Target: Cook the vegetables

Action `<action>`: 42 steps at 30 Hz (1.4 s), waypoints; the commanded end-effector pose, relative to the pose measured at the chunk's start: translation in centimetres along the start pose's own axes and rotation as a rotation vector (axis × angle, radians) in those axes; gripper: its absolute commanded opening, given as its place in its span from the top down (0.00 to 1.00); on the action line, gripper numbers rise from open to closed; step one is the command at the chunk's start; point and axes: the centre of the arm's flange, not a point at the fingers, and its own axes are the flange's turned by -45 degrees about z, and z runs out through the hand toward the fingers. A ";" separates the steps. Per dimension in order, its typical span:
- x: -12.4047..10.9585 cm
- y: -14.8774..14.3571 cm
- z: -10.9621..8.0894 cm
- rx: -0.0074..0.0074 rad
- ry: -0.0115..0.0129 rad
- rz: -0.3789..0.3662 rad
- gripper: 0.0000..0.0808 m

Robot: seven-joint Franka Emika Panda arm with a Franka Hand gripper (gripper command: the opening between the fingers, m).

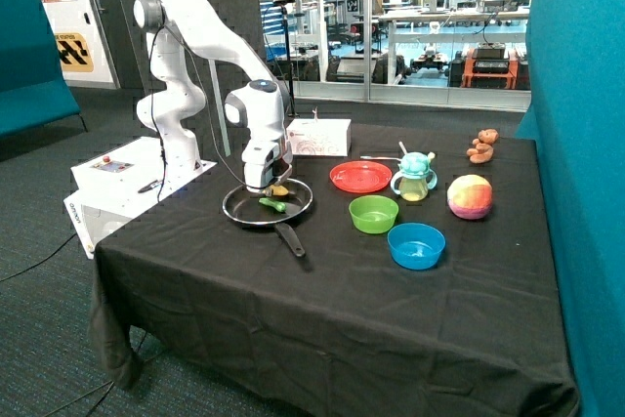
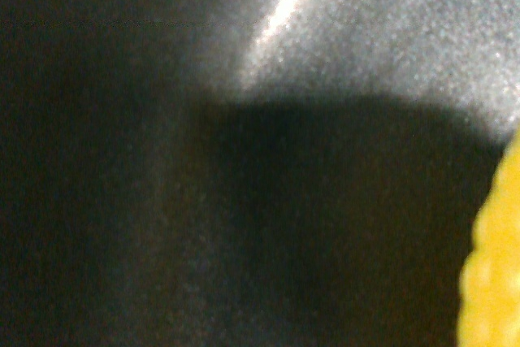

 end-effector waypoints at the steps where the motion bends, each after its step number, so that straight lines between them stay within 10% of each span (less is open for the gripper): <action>1: -0.7 -0.4 -0.1 -0.0038 0.0081 -0.005 0.02; 42: -2.8 -0.3 -6.5 -0.0040 0.0080 -0.037 0.16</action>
